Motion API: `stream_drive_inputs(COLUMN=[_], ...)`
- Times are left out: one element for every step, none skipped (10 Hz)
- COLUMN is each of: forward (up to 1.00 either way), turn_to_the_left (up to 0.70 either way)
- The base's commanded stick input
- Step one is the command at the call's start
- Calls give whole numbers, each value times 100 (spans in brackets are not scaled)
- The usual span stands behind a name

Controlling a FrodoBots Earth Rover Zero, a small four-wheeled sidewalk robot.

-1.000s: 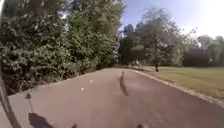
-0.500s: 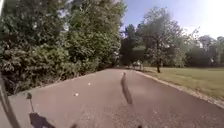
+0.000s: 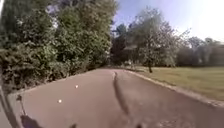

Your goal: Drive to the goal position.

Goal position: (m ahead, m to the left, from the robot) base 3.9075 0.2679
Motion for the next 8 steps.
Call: stream_drive_inputs(forward=[70,70,70,70,70,70,70,70], turn_to_the_left=[0,0,0,0,0,0,0,0])
